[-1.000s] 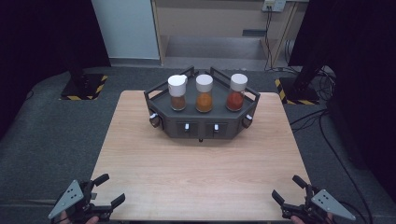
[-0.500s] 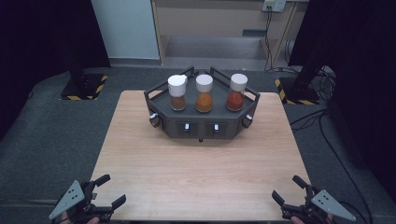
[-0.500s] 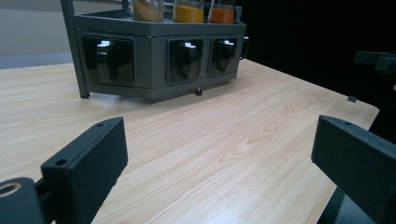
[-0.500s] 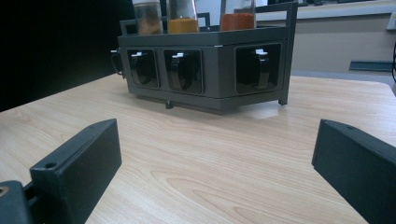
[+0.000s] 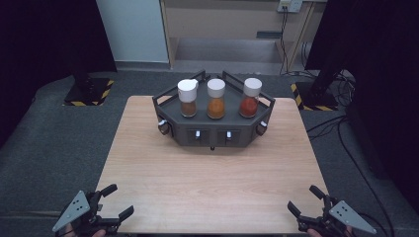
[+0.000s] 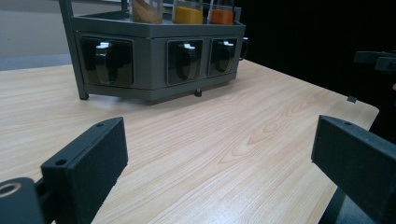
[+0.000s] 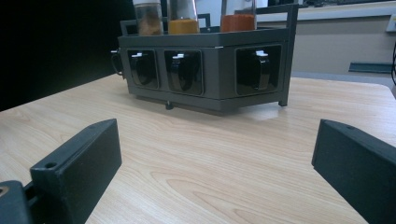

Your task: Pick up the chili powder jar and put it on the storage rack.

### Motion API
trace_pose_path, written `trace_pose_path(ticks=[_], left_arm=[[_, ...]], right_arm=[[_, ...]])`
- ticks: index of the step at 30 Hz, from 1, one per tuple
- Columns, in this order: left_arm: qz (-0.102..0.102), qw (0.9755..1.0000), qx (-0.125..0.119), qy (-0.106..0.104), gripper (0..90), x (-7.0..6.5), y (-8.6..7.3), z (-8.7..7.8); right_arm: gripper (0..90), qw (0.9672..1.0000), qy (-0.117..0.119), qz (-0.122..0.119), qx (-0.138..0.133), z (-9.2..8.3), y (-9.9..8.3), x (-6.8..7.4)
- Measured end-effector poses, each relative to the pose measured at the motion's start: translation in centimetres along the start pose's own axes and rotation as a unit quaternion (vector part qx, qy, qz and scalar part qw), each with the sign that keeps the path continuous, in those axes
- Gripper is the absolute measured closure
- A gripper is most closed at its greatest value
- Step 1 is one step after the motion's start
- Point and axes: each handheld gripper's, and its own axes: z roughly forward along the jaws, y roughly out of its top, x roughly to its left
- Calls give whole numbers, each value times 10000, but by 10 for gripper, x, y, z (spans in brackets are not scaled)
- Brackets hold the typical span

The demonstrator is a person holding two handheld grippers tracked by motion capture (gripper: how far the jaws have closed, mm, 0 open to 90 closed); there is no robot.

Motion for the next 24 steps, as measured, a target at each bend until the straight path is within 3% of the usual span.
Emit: trace_pose_path(ticks=[5, 24], left_arm=[[-22, 10000, -39, 70, 23, 1, -1, -1], [6, 9999, -81, -60, 23, 3, 0, 5]], right_arm=[[17, 10000, 1, -6, -3, 1, 1, 0], [17, 10000, 59, 23, -36, -1, 0, 1]])
